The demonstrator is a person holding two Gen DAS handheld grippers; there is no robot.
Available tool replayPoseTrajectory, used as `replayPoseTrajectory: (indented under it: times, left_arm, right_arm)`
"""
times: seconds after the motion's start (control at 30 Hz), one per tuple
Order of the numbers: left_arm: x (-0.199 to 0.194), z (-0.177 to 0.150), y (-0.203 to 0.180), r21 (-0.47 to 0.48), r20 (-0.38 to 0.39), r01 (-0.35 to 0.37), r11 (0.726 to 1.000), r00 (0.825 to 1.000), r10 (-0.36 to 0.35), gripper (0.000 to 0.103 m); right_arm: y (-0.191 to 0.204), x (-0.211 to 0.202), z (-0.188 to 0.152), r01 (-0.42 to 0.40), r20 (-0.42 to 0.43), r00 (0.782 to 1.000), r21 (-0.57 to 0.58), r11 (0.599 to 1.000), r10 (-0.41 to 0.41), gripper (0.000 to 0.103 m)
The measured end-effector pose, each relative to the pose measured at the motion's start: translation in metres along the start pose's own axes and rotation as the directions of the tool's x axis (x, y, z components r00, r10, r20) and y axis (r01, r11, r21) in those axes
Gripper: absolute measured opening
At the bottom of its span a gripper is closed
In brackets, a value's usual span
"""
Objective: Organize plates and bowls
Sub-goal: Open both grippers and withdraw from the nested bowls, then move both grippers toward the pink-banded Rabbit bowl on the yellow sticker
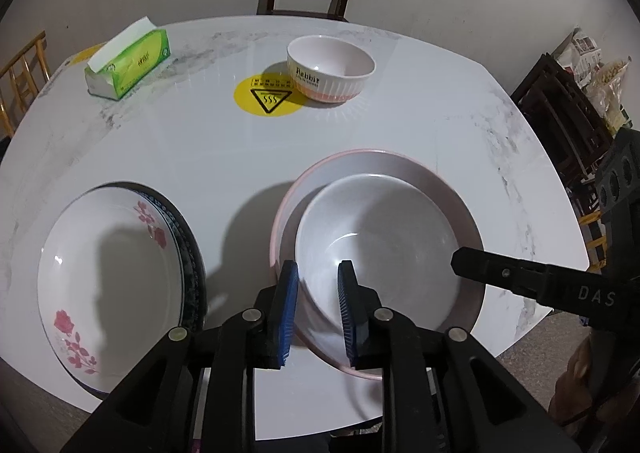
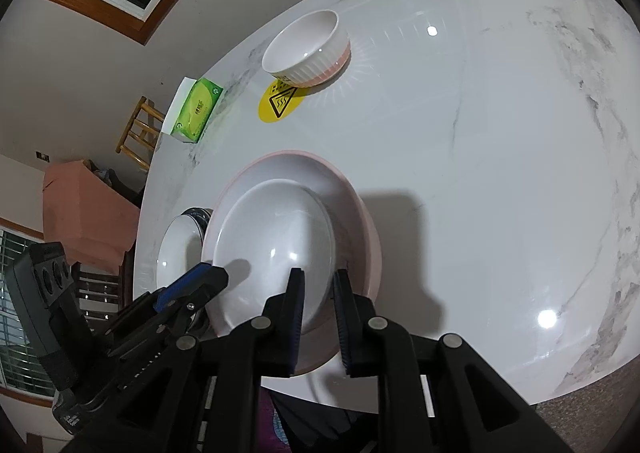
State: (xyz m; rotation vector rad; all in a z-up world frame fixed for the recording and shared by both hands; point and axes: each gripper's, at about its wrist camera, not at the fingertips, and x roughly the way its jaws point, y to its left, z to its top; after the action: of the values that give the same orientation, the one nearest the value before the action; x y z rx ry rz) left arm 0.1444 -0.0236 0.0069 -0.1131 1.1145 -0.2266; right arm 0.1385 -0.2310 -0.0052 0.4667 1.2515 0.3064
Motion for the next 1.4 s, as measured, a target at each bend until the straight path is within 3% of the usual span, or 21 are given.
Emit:
replayPoseTrajectory:
  times: [0.23, 0.4, 0.53, 0.67, 0.87, 0.97, 1.2, 1.4]
  left_arm:
    - [-0.007, 0.001, 0.0, 0.007, 0.023, -0.01, 1.0, 1.0, 0.01, 0.019]
    - [-0.012, 0.0, 0.0, 0.005, 0.046, -0.011, 1.0, 0.999, 0.011, 0.034]
    - [-0.02, -0.002, -0.002, 0.022, 0.085, -0.022, 1.0, 0.996, 0.02, 0.039]
    - [-0.026, -0.001, -0.002, 0.032, 0.107, -0.037, 0.999, 0.994, 0.033, 0.047]
    - [-0.034, 0.002, 0.001, 0.026, 0.139, -0.056, 0.998, 0.989, 0.052, 0.055]
    - [-0.035, 0.004, 0.005, 0.013, 0.15, -0.058, 0.998, 0.987, 0.055, 0.058]
    - [-0.036, 0.001, 0.011, -0.001, 0.146, -0.066, 0.998, 0.987, 0.065, 0.06]
    - [-0.039, 0.005, 0.022, -0.034, 0.129, -0.043, 0.999, 0.99, 0.047, 0.06]
  right_arm:
    - [0.004, -0.014, 0.0, -0.015, 0.063, 0.998, -0.031, 0.999, 0.017, 0.017]
    - [0.014, -0.026, -0.007, -0.021, 0.152, 0.988, -0.096, 0.995, 0.035, 0.017]
    - [0.019, -0.034, -0.014, -0.022, 0.226, 0.973, -0.144, 0.989, 0.054, 0.017]
    - [0.025, -0.05, -0.022, 0.033, 0.331, 0.943, -0.214, 0.976, 0.041, 0.017]
    - [0.024, -0.07, -0.026, 0.127, 0.475, 0.88, -0.26, 0.957, 0.012, 0.019]
    - [0.022, -0.069, -0.027, 0.14, 0.483, 0.875, -0.273, 0.952, 0.01, 0.02]
    - [0.016, -0.067, -0.036, 0.139, 0.461, 0.887, -0.268, 0.953, 0.0, 0.021]
    - [0.035, -0.072, -0.048, 0.199, 0.449, 0.893, -0.304, 0.932, -0.045, 0.026]
